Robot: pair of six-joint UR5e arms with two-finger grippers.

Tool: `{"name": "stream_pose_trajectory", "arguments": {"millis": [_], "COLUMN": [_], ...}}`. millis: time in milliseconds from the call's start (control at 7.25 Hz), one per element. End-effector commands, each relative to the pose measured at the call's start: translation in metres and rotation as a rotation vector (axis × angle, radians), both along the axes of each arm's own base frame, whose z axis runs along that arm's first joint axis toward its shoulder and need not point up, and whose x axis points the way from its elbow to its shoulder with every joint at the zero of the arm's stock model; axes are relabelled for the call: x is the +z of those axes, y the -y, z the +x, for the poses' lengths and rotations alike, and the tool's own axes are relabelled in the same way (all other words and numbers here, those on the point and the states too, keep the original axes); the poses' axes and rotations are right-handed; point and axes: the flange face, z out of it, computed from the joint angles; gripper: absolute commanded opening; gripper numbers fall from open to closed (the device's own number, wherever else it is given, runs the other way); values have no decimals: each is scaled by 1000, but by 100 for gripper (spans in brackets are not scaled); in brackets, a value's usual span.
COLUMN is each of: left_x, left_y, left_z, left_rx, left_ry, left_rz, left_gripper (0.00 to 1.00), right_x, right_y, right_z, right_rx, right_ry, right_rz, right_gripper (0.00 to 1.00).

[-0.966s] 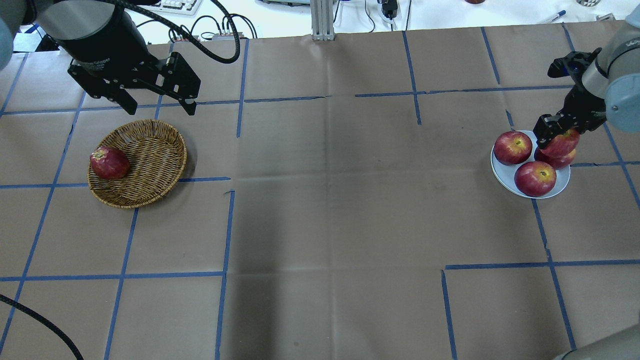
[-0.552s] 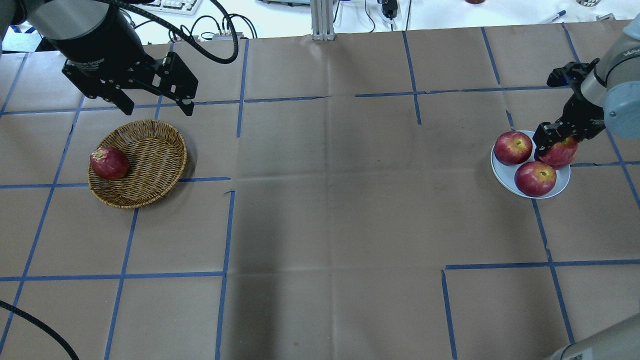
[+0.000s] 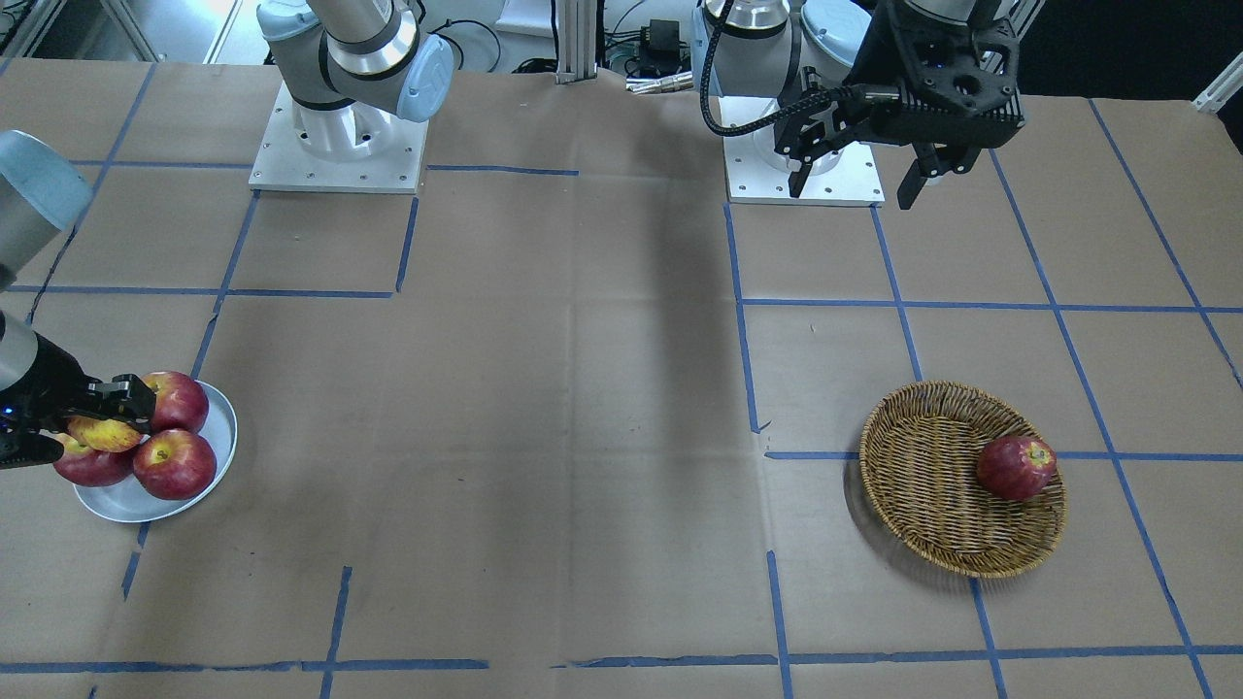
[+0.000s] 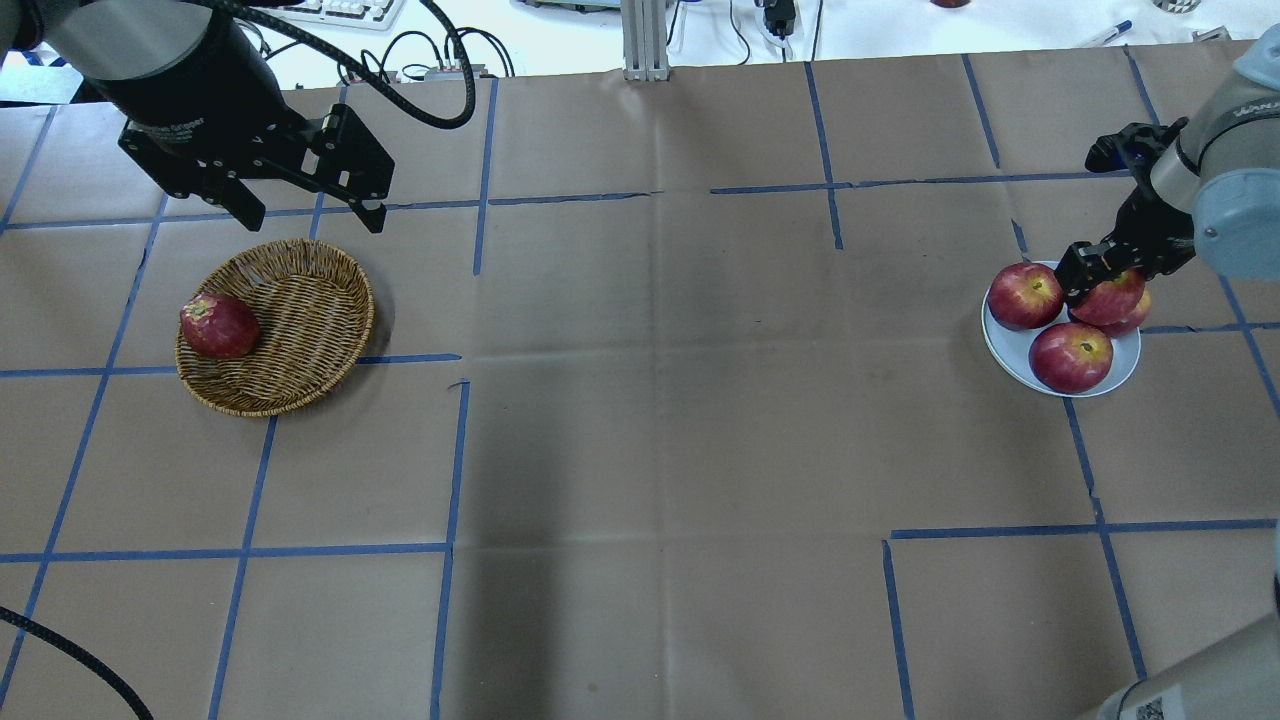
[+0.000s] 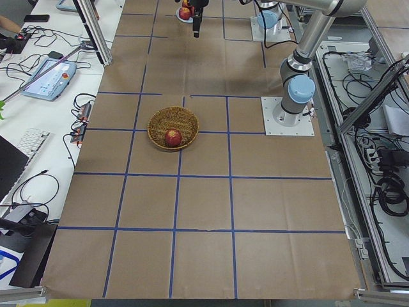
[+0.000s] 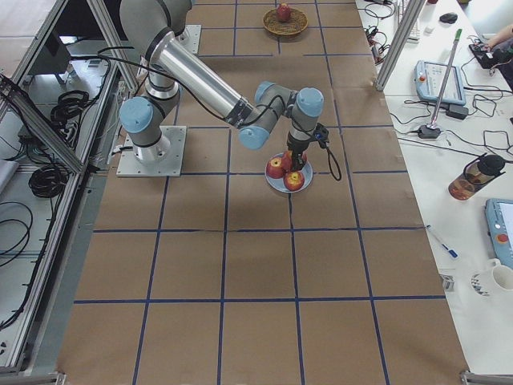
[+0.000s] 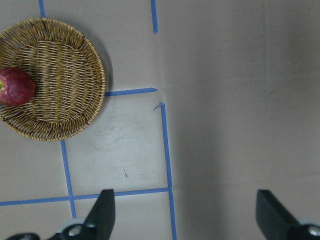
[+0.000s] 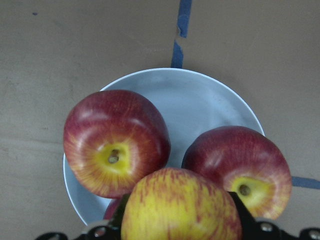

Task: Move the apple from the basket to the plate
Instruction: 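Lower the apple onto the plate and open the right gripper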

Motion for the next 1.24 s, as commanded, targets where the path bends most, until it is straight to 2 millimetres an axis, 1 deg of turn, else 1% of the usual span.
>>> {"name": "stream_pose_trajectory", "arguments": {"millis": [0,138,276,414,552,690,828,966,1103], "left_x": [0,0,0,0,-1,-1,-3,-4,-4], "left_y": [0,0,0,0,0,-1,-2,-2,-2], "left_z": [1,1,1,1,1,1,1,1,1], "left_rx": [1,1,3,3,1,1,0,0,1], "left_ry": [0,0,0,0,0,0,0,0,0], "left_rz": [0,1,1,1,3,3,7,7,7], "left_gripper": [99,99,99,99,99,99,99,99,99], "right_x": [3,5,18,38,64,107,146,174,194], "right_y": [1,1,-2,-7,-14,-17,-17,-13,-14], "right_z": [2,2,3,7,23,51,90,123,154], "right_rx": [4,4,7,10,27,59,73,70,2], "right_ry": [6,8,0,-10,-11,-36,-42,-51,-40], "right_rz": [-13,-9,-24,-48,-51,-106,-128,-125,-92], "right_gripper": [100,100,100,100,100,100,100,100,100]}}
